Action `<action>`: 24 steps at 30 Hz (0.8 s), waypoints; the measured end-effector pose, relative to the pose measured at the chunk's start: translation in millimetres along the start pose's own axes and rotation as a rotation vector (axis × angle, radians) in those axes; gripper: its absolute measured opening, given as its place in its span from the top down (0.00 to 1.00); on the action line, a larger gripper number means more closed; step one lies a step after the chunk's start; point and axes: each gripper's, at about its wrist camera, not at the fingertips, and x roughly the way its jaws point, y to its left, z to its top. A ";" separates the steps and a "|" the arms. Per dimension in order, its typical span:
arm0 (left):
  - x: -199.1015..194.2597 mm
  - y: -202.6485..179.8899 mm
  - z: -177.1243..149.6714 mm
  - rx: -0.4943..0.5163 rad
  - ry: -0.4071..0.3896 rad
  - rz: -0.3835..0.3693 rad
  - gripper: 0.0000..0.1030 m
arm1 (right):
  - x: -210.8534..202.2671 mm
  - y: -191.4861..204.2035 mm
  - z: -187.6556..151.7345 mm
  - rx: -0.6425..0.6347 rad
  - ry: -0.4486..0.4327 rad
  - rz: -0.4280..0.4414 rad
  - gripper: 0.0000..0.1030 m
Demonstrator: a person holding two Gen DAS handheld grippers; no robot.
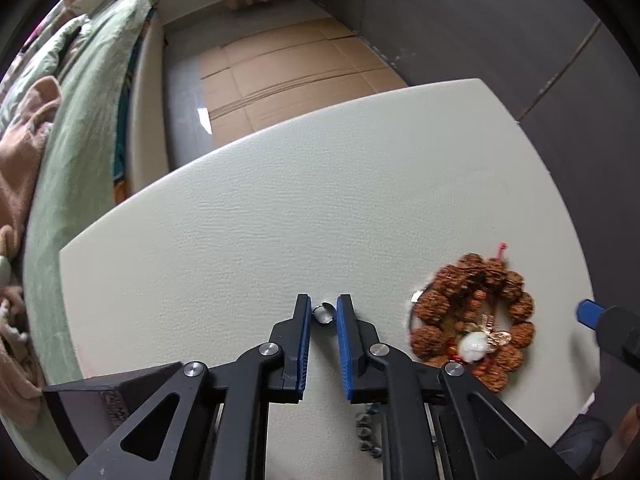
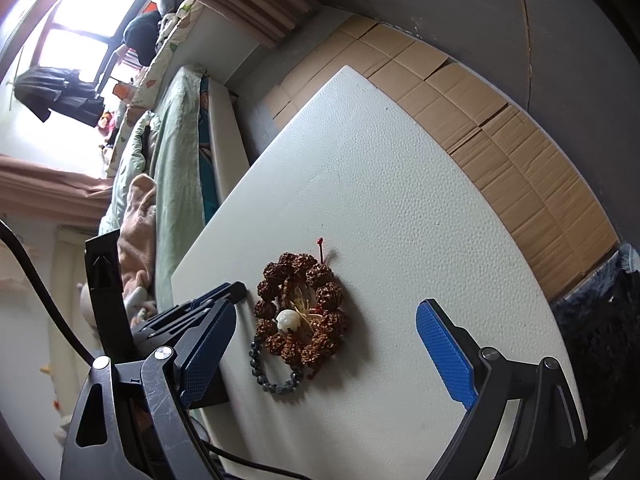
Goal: Organize jewelry
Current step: 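Carry the ring into the box with the left tool while the right tool grasps the brown bead bracelet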
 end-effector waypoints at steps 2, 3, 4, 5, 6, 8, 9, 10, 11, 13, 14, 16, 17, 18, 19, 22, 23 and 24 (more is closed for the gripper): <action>-0.4 -2.2 -0.1 0.014 -0.003 -0.004 0.87 | 2.4 4.9 -1.1 -0.016 0.001 -0.010 0.13; -0.6 -2.9 -0.4 0.018 -0.004 -0.004 0.87 | 4.1 7.4 -1.6 -0.026 0.003 -0.016 0.22; -0.9 -2.5 -0.7 0.017 -0.004 -0.008 0.87 | 7.2 10.5 -2.4 -0.036 0.008 -0.028 0.27; -2.0 -1.9 -1.3 0.015 -0.005 -0.014 0.87 | 11.8 13.4 -3.0 -0.047 0.015 -0.042 0.31; -4.7 -0.8 -1.9 0.014 -0.011 -0.018 0.87 | 16.6 15.8 -3.5 -0.055 0.024 -0.055 0.36; -12.4 4.4 -3.4 0.009 -0.032 -0.025 0.87 | 24.7 19.7 -4.5 -0.068 0.043 -0.080 0.49; -16.0 7.4 -4.4 0.001 -0.041 -0.032 0.87 | 28.4 21.2 -5.0 -0.075 0.051 -0.095 0.54; -20.0 11.8 -6.2 -0.014 -0.049 -0.044 0.87 | 31.8 22.6 -5.3 -0.082 0.056 -0.108 0.55; -23.1 16.4 -7.9 -0.023 -0.054 -0.056 0.87 | 34.6 24.5 -5.7 -0.091 0.056 -0.126 0.55; -28.8 19.8 -10.3 -0.033 -0.063 -0.069 0.87 | 37.8 28.0 -6.2 -0.106 0.049 -0.164 0.56; -32.8 22.1 -11.7 -0.039 -0.072 -0.075 0.87 | 39.3 30.5 -6.1 -0.116 0.043 -0.186 0.56; -41.4 26.6 -14.0 -0.052 -0.090 -0.086 0.87 | 40.9 35.1 -6.3 -0.135 0.032 -0.217 0.57; -47.6 29.3 -15.6 -0.061 -0.103 -0.094 0.87 | 41.4 36.6 -7.1 -0.144 0.029 -0.230 0.58; -52.1 31.5 -17.3 -0.067 -0.113 -0.100 0.87 | 42.0 39.7 -7.7 -0.160 0.021 -0.252 0.59; -58.1 34.7 -19.9 -0.075 -0.125 -0.109 0.87 | 42.7 42.5 -9.5 -0.172 0.015 -0.271 0.60; -70.1 41.5 -27.7 -0.088 -0.151 -0.127 0.87 | 41.6 42.5 -9.9 -0.178 0.011 -0.298 0.80; -74.7 44.1 -31.1 -0.092 -0.159 -0.131 0.87 | 37.3 39.0 -9.3 -0.148 0.014 -0.258 0.80; -79.4 47.2 -34.7 -0.097 -0.167 -0.137 0.87 | 32.6 37.8 -9.3 -0.139 0.009 -0.234 0.80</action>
